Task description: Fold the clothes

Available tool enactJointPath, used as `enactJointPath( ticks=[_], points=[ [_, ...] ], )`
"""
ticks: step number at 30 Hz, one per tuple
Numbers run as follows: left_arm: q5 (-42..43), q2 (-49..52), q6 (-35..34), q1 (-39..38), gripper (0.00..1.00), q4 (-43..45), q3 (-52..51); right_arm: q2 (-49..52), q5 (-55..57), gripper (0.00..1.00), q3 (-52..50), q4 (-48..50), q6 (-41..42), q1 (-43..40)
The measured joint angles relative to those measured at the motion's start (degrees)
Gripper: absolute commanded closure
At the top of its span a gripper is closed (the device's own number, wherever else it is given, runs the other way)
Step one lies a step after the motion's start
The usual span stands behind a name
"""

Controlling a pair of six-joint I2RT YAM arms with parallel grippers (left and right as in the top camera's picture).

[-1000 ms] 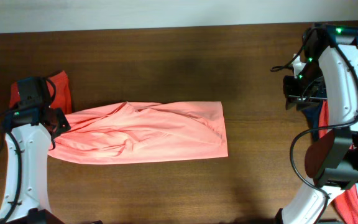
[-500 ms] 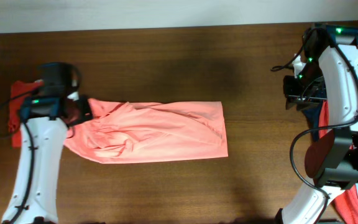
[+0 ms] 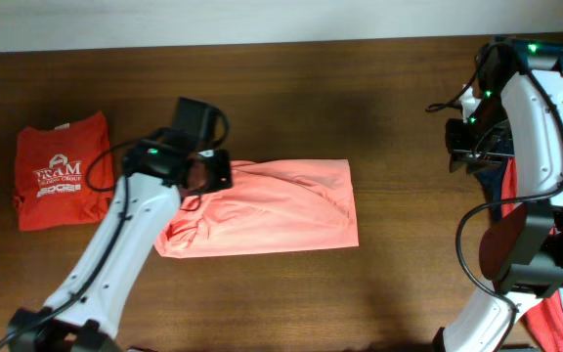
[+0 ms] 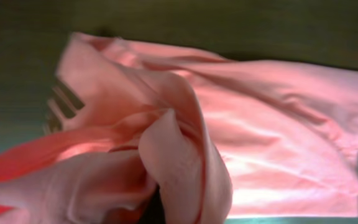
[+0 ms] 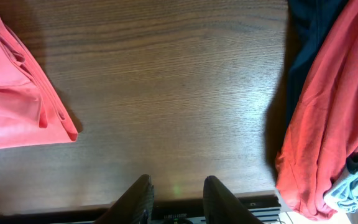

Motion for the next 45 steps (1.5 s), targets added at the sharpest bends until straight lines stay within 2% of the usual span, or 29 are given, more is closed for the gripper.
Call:
enactJointPath(
  ticks=[7,8,11,14,19,24,29,33,37,39,45],
  points=[
    [2.29,4.72,-5.92,-6.29,0.91,5.86,0.00,0.00,-0.09,0.68,0.00,0.00,-0.02,0.00],
    [2.49,5.38,-6.56,-6.95,0.85,6.23,0.00,0.00,-0.20,0.68,0.00,0.00,0.00,0.00],
    [3.34,7.21,-7.98,-8.76,0.59,7.65,0.00,0.00,-0.26,0.68,0.00,-0.02,0.02,0.00],
    [5.18,8.44,-8.87,-10.19,0.51,10.69,0.00,0.00,-0.42,0.68,0.00,0.00,0.00,0.00],
    [8.94,8.79,-7.67,-11.23,0.51,14.01,0.37,0.00,-0.46,0.68,-0.04,-0.02,0.00,0.00],
    [7.69,7.65,-3.91,-9.07,0.51,9.75,3.15,0.00,-0.46,0.67,-0.07,-0.02,0.02,0.00],
    [2.40,2.64,-2.49,-1.31,0.51,2.21,4.17,0.00,-3.34,0.67,-0.07,-0.02,-0.83,0.15],
    [-0.09,1.73,-2.29,5.38,0.52,-0.24,4.20,0.00,-9.42,0.67,-0.07,0.57,-4.35,1.60],
    [-1.05,3.56,-2.23,8.85,0.52,-0.35,3.69,0.00,-13.75,0.67,-0.07,3.87,-6.71,8.55],
    [-1.29,5.51,-2.05,9.79,0.52,-0.26,3.10,0.00,-14.99,0.61,-0.11,7.26,-6.73,13.88],
    [-1.55,15.08,-0.04,10.14,0.52,0.72,1.90,0.04,-17.09,0.56,-0.17,18.03,-2.19,27.23]
  ],
)
